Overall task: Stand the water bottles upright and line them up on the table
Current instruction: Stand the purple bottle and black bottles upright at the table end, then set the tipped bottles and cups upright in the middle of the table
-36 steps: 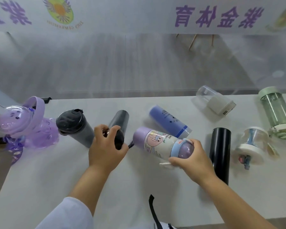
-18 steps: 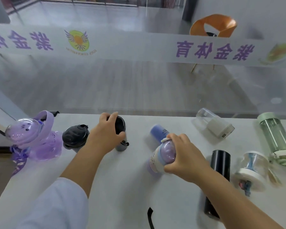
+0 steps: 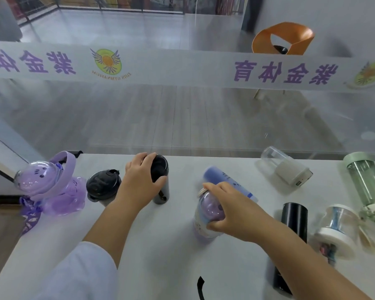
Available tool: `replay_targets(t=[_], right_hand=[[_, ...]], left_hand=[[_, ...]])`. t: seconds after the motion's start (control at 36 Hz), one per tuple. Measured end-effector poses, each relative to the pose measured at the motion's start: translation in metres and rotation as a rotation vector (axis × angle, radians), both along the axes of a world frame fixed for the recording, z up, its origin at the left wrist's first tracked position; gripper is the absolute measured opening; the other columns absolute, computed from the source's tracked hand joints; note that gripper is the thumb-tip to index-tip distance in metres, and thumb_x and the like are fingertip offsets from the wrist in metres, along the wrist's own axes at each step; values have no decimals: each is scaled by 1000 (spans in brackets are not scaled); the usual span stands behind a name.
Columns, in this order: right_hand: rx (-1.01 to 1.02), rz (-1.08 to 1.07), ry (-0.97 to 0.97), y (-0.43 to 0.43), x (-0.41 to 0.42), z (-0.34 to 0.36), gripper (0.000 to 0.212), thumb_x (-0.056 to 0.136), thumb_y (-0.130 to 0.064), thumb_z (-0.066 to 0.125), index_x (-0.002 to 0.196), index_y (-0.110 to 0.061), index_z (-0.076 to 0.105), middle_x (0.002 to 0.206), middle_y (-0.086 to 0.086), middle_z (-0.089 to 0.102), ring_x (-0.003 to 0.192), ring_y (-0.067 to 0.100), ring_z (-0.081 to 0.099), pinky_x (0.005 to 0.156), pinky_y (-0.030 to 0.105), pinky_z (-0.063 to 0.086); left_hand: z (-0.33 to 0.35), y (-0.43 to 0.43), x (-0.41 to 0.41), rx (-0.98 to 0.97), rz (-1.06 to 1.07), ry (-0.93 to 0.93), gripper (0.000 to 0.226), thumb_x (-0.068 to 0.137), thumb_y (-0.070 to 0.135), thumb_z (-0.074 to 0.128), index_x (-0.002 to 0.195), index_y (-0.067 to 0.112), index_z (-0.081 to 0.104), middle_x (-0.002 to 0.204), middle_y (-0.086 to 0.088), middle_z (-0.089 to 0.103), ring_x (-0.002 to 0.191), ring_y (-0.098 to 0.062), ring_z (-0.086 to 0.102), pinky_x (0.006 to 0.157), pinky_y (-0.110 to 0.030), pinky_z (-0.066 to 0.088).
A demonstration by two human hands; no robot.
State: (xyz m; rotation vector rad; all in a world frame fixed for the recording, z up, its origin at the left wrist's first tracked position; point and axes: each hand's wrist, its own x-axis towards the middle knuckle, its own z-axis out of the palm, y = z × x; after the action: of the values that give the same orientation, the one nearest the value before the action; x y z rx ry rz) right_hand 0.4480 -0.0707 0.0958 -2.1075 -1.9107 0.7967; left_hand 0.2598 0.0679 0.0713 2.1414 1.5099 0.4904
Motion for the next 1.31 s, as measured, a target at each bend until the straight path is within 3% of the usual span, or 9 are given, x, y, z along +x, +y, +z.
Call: replay_targets(t=[0.19,0.28,0.39,0.69,0.89,1.0,1.08,1.19,1.31], right_hand=[[11,-25,71,-6,6,6,69,78,-46,68,138,-36,33,124,-18,44,107,5,47,79,14,39],[26,-23,67,-11,18,16,69,78,-52,65,138,-38,34,135,-17,43,120,7,44,96,23,40],[13,-68,18,-21,40,29,71,80,-52,63,141,-34,32,143,-13,41,124,10,45,103,31,40],[-127,-208,-86,-77,79,27,66,83,-50,61,140,-31,33,134,-4,49,112,14,52,93,30,45],[-273,-298,-142,-121,80,6,73,85,-51,58,145,-25,27,146,0,40,126,20,47,95,33,43],[-327,-375,-186,-148,76,-9,67,83,-55,56,138,-22,36,125,2,53,108,21,55,89,34,48],[-331,-465,-183,-165,71,-22,65,83,-54,56,134,-19,39,126,4,52,110,24,55,87,39,50],[-328,-568,-208,-177,63,-46,50,83,-55,56,112,-16,45,101,2,52,85,22,55,67,37,48],[-306,-653,-169,-183,57,-71,58,83,-56,56,118,-13,40,115,7,50,98,27,53,71,37,46]], left_hand=[[10,-4,-3,34,11,65,60,83,39,65,135,18,45,144,-4,38,134,-30,27,106,-42,33],[19,-10,-4,77,4,79,51,83,39,65,127,17,53,132,-2,49,126,-30,36,101,-41,37],[31,-24,-5,160,-3,73,41,82,37,66,115,14,61,120,-3,60,113,-29,49,91,-38,44],[53,-90,0,137,-23,20,26,79,42,67,97,23,67,91,8,67,83,-14,64,74,-35,54],[53,-123,2,79,-117,92,27,81,47,64,99,28,66,93,12,64,88,-10,62,76,-32,52],[41,-144,-3,20,-159,151,27,82,49,61,100,29,64,93,15,60,88,-7,60,74,-29,48],[26,-159,-7,-24,-211,226,28,84,52,57,103,32,62,98,16,62,90,-6,59,74,-27,48],[7,-176,-7,-81,-274,290,30,85,52,54,106,31,61,101,14,62,93,-8,58,76,-27,49],[-5,-192,7,-118,-361,375,34,88,50,51,112,28,59,110,13,62,99,-11,59,79,-27,49]])
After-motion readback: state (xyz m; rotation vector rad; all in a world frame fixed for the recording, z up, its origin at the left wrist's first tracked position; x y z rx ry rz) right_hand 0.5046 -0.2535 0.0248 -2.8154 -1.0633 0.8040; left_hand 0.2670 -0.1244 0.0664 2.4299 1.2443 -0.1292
